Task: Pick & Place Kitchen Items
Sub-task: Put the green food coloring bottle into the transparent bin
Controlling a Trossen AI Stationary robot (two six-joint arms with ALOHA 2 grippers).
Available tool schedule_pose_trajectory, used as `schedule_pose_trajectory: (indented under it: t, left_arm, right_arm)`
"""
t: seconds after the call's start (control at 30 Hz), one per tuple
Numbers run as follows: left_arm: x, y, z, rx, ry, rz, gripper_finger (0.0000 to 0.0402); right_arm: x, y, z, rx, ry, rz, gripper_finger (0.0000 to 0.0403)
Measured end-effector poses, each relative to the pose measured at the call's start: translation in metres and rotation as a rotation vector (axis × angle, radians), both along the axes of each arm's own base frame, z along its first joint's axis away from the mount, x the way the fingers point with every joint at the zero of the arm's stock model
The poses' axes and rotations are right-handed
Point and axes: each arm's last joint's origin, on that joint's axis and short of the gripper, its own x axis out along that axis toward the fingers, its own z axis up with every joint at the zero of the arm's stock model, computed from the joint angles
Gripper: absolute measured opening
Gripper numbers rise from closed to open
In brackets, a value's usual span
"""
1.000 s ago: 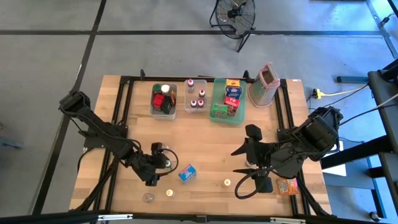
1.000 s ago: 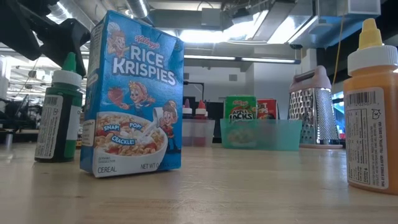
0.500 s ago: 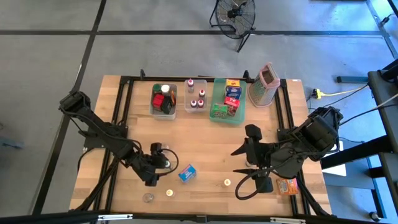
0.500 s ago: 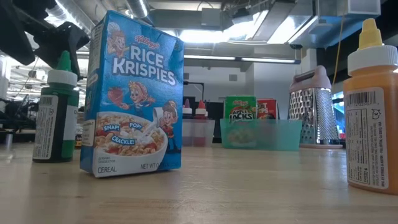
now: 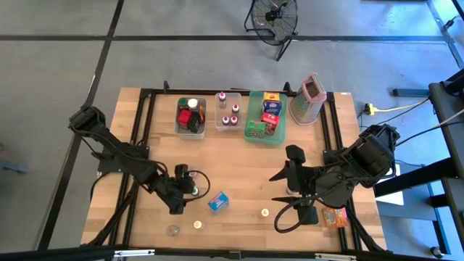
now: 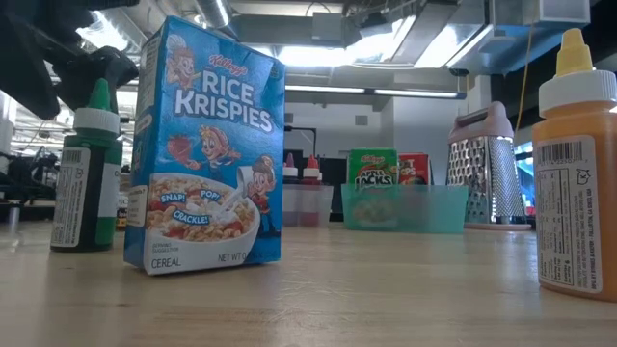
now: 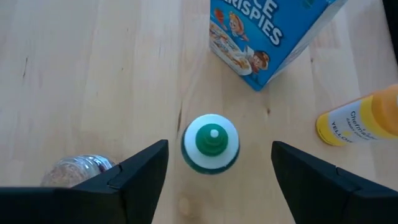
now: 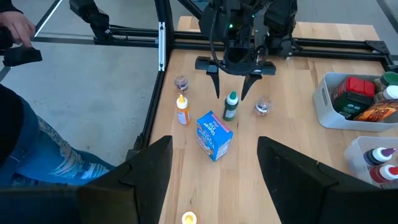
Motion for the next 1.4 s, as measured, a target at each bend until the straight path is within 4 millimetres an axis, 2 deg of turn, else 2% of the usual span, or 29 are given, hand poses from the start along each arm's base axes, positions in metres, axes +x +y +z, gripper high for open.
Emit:
schedule_pose_trajectory:
  t: [0.37,0.73,0.97,1.17,1.4]
  left_arm:
    - [0.004,0.005,0.0,-0.01,0.015,-0.006,0.0233]
    - [0.007,0.004,0.002,-0.005,-0.02,-0.035,0.0226]
    - [0.014,0.004,-0.008,-0.026,0.017,-0.041,0.0225]
    - [0.016,0.004,-0.008,-0.033,0.014,-0.048,0.0224]
    - [0.015,0.004,-0.008,-0.037,0.017,-0.041,0.0197]
  right_arm:
    - [0.001,0.001,0.001,0.013,-0.016,0.001,0.0238]
    - [0.001,0.001,0.001,0.013,-0.016,0.0,0.0238]
    - [0.001,0.001,0.002,0.015,-0.018,0.0,0.0238]
    - [0.001,0.001,0.002,0.02,-0.023,0.0,0.0238]
    - [0.001,0.001,0.002,0.025,-0.021,-0.004,0.0238]
